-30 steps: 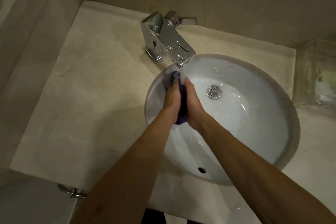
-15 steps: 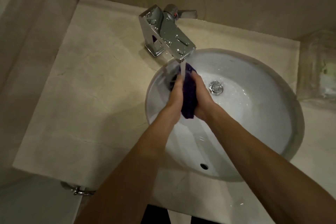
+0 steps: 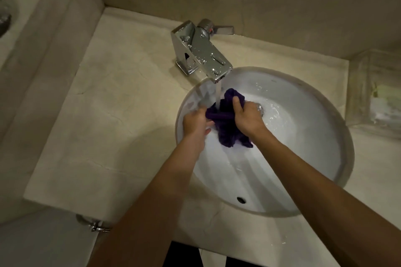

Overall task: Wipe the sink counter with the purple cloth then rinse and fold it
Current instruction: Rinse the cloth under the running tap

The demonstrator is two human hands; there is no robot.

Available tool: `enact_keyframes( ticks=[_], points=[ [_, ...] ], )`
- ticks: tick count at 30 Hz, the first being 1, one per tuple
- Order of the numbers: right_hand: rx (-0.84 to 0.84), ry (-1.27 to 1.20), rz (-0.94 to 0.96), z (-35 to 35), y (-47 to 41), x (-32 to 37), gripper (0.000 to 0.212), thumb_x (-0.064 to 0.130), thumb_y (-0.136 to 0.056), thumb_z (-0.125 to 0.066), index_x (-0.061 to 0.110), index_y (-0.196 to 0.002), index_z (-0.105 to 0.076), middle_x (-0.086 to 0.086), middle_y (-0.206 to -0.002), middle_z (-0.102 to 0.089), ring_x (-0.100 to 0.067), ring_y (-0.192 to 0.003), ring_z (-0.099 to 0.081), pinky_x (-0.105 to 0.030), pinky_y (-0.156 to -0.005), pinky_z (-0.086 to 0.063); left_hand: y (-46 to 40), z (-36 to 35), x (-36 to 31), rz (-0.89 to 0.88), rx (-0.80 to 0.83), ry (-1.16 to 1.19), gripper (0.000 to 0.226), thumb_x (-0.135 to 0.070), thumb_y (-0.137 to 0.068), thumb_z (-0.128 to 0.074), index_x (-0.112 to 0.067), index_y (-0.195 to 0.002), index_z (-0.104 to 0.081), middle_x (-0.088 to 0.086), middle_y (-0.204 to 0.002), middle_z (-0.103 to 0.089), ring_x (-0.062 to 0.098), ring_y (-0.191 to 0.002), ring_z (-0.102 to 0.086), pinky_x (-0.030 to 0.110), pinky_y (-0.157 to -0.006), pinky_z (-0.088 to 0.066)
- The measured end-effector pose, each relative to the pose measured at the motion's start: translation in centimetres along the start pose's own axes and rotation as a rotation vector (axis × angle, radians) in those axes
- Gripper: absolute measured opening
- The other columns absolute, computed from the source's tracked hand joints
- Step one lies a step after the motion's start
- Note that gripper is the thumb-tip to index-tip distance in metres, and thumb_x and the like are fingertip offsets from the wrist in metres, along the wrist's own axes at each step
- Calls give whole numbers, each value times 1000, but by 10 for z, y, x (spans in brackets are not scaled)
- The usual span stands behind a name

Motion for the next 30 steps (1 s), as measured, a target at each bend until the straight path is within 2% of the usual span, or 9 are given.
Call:
enact_keyframes(
  ticks=[5,6,7,8,11,13,21,26,30],
  points=[
    [-7,-231,16,17,5,9,68,54,-104,-41,-11,-90,-56,-17,-73,-52,-29,-68,-53,-38,-67,-47,3,-13,5,279,164,76,47,-52,-102,-35,-15,-108,-64,8,-97,-69,20,-89,-65,42,-97,-46],
    [18,-263,2,19,6,8,74,60,-99,-42,-13,-97,-55,-27,-78,-56,-40,-72,-58,-44,-66,-44,2,-14,6,290,165,17,56,-59,-100,-34,-16,-120,-63,8,-106,-69,22,-98,-64,44,-101,-44],
    [44,-285,-33,21,7,9,79,65,-95,-42,-12,-104,-56,-36,-90,-60,-50,-85,-63,-56,-79,-58,0,-14,8,296,165,-36,64,-66,-97,-34,-17,-131,-59,9,-117,-67,24,-110,-61,46,-105,-42],
    [62,-329,-58,24,7,9,78,65,-96,-42,-10,-109,-59,-38,-103,-63,-51,-99,-65,-70,-89,-49,-1,-14,7,307,169,-44,71,-71,-95,-33,-17,-137,-55,11,-126,-64,28,-120,-58,49,-108,-41],
    [130,-514,-107,36,14,11,51,41,-110,-38,2,-117,-69,-25,-115,-71,-33,-109,-70,-47,-80,-63,-14,-16,7,393,247,224,85,-78,-89,-37,-11,-139,-55,18,-123,-65,36,-113,-62,54,-87,-53],
    [190,-591,-132,43,16,4,46,37,-110,-37,6,-121,-69,-20,-115,-73,-26,-110,-72,-49,-87,-62,-19,-18,6,409,279,292,86,-80,-87,-40,-12,-138,-55,19,-128,-65,37,-106,-65,51,-74,-57],
    [327,-460,-73,54,11,22,52,44,-109,-36,7,-120,-70,-15,-111,-76,-25,-107,-73,-47,-89,-60,-25,-20,0,292,235,127,70,-75,-79,-63,-19,-123,-65,10,-117,-71,28,-104,-68,41,-81,-58],
    [197,-202,17,41,3,29,62,47,-108,-37,-9,-106,-65,-20,-100,-72,-32,-100,-70,-35,-83,-55,-35,-16,-4,166,138,133,86,-80,-62,-73,-23,-125,-63,6,-119,-72,28,-106,-70,46,-93,-57],
    [111,-171,10,35,-2,23,59,53,-105,-39,-1,-83,-52,-18,-80,-52,-33,-78,-56,-43,-78,-51,-31,-10,-8,56,118,16,73,-76,-73,-69,-24,-124,-64,1,-117,-73,24,-104,-69,31,-64,-55]
  ],
)
Point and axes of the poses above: each hand's wrist, its own y-axis away from the middle knuckle, its own z-axis out of the back of the hand, x = y × z, the point moved 1 cm from there along -y, towards the middle knuckle
